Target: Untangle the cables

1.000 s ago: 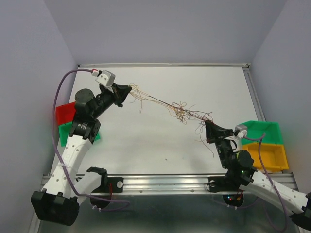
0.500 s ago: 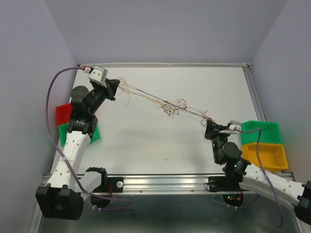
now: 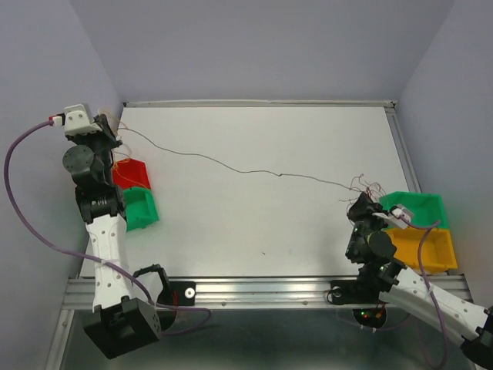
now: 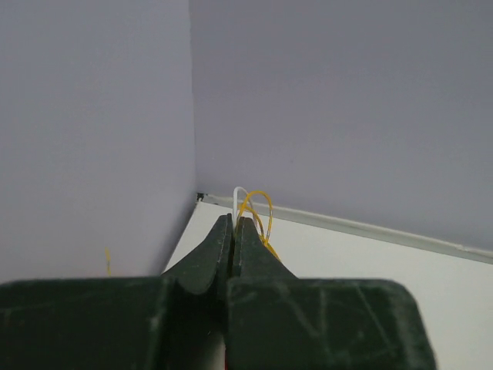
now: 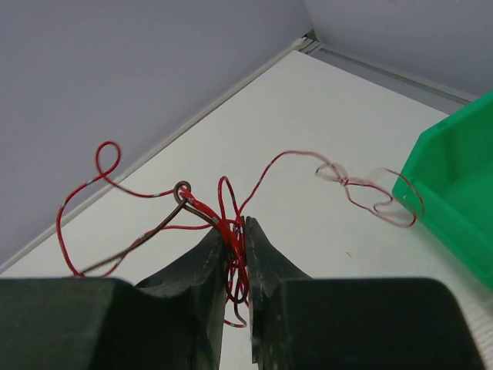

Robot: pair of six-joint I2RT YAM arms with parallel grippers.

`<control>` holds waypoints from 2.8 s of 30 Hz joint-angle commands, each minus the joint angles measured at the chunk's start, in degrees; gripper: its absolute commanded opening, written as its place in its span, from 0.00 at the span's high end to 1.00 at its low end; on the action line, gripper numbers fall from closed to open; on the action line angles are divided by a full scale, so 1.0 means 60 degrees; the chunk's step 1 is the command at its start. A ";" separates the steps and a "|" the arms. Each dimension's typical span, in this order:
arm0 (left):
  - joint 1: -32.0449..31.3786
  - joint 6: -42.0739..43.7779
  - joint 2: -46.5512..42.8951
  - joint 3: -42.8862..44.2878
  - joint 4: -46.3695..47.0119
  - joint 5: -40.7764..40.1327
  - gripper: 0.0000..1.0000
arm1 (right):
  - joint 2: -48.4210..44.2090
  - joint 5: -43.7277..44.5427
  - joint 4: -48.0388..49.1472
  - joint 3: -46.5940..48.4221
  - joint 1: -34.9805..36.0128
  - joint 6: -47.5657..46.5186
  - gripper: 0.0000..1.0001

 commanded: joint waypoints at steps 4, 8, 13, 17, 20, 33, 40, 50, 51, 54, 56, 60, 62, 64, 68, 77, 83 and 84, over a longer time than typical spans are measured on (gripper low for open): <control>-0.0022 -0.0561 -0.0716 -0.0018 0.1565 0.2689 1.00 | 0.0772 0.0330 -0.0079 0.0091 -0.0024 0.0190 0.79; -0.0066 -0.0766 -0.0818 -0.0004 0.1697 0.4098 1.00 | 0.1197 -0.1085 -0.0093 0.0296 -0.0024 0.0030 0.71; -0.0300 -0.0825 -0.0746 0.0302 0.1727 0.4845 1.00 | 0.1256 -0.3169 -0.0064 0.0399 -0.0024 -0.0423 0.42; -0.0767 -0.1103 -0.0541 0.0743 0.1742 0.6016 1.00 | 0.1388 -0.5070 -0.0064 0.0457 -0.0024 -0.0878 0.20; -0.1543 -0.1016 -0.0526 0.0817 0.1727 0.6238 1.00 | 0.1724 -0.5982 0.0125 0.0545 -0.0024 -0.1171 0.13; -0.3582 -0.0547 -0.0161 0.1166 0.1449 0.5931 1.00 | 0.6156 -1.1767 0.2877 0.2094 -0.0024 -0.3061 0.10; -0.3655 -0.0752 0.0133 0.1665 0.1434 0.5506 1.00 | 0.8986 -1.3630 0.3933 0.3619 -0.0024 -0.2903 0.09; -0.3728 -0.1366 0.0178 0.2647 0.1419 0.5433 1.00 | 1.2794 -1.4569 0.6014 0.5714 -0.0038 -0.1935 0.08; -0.3728 -0.1396 0.0192 0.2691 0.1419 0.5418 1.00 | 1.3060 -1.4641 0.6348 0.6079 -0.0024 -0.1861 0.08; -0.3757 -0.1499 0.0279 0.3056 0.1434 0.5389 1.00 | 1.4200 -1.4613 0.6891 0.6883 -0.0024 -0.1452 0.08; -0.3772 -0.1528 0.0309 0.3189 0.1419 0.5360 1.00 | 1.4876 -1.4686 0.7040 0.7398 -0.0024 -0.1261 0.09; -0.3772 -0.1427 0.0266 0.3292 0.1390 0.4966 1.00 | 1.5919 -1.3519 0.7201 0.8046 -0.0024 -0.1011 0.58; -0.3772 -0.0974 0.0120 0.3161 0.1084 0.4309 1.00 | 1.5526 -1.3194 0.7916 0.7126 -0.0024 -0.0953 0.78; -0.3787 -0.0215 -0.0244 0.2681 0.0848 0.2772 1.00 | 1.4651 -1.2232 0.8823 0.5768 -0.0024 -0.0908 0.83; -0.3772 0.0565 -0.0599 0.1960 0.0965 0.0043 1.00 | 1.2949 -1.0311 0.8798 0.4090 -0.0038 -0.1215 0.93; -0.3787 0.0728 -0.0306 0.1637 0.0657 -0.0469 1.00 | 1.0223 -0.4566 0.7011 0.2202 -0.0185 -0.1466 0.99; -0.3787 0.0260 -0.0218 0.0935 0.1243 -0.0325 1.00 | 0.8773 -0.2764 0.6718 0.1264 -0.0463 -0.1216 0.88; -0.3772 0.0157 -0.0218 0.0861 0.1301 -0.0121 1.00 | 0.8524 -0.2675 0.6675 0.1118 -0.0478 -0.1231 0.83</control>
